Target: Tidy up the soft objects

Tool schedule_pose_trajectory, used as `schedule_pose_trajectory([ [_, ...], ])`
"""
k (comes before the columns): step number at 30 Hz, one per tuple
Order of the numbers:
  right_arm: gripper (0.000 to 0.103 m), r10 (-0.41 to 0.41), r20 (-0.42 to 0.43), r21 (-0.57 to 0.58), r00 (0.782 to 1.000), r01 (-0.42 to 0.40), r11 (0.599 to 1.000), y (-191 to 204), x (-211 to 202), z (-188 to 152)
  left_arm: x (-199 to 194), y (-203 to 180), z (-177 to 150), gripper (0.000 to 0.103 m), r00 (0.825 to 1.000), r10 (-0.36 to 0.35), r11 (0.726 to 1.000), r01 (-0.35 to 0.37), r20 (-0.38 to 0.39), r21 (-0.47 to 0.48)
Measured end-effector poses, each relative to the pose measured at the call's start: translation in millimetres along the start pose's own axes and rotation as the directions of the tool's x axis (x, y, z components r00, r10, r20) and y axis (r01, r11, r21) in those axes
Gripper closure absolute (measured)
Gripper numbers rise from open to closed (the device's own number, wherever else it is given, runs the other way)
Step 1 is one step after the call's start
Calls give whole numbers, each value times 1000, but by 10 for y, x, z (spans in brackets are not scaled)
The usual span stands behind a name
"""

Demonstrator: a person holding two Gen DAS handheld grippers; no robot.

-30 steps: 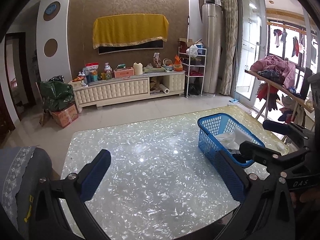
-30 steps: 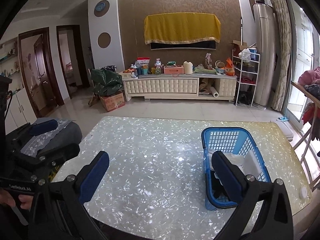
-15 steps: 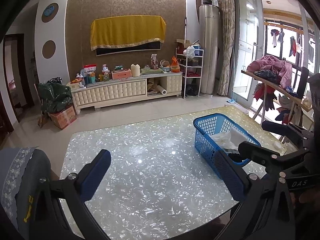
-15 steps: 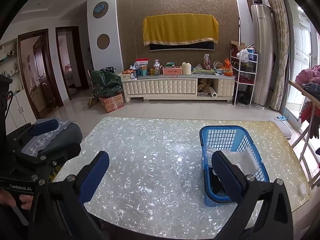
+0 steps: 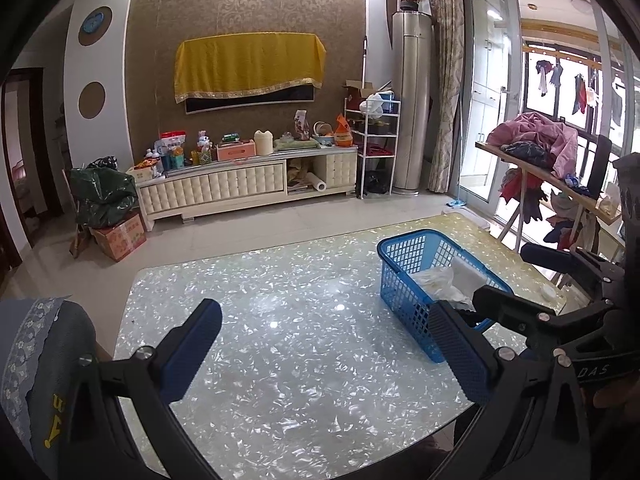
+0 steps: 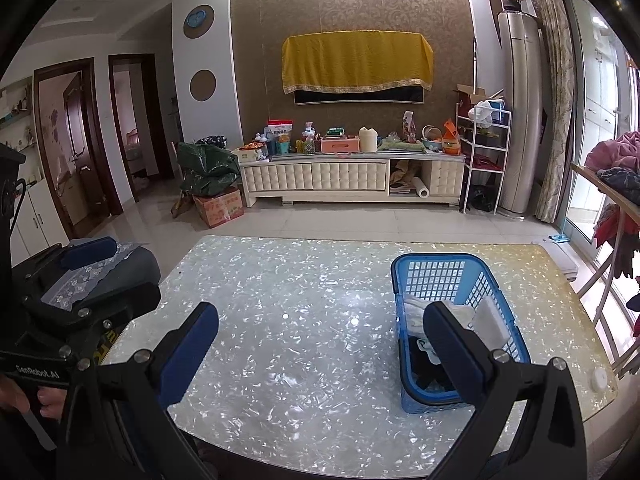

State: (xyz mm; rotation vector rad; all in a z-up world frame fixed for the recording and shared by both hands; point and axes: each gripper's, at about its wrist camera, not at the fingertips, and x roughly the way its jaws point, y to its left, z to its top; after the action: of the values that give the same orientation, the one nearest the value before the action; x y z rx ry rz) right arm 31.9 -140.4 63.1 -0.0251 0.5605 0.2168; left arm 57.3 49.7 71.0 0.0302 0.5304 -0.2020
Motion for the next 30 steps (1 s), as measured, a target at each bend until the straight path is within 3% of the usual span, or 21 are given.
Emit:
schedule_pose_trajectory([
  [30,1,-31,2,-7,1000,31,999,29,-41,2,-41,-49,5,0,1000,-14,999,14,7,30],
])
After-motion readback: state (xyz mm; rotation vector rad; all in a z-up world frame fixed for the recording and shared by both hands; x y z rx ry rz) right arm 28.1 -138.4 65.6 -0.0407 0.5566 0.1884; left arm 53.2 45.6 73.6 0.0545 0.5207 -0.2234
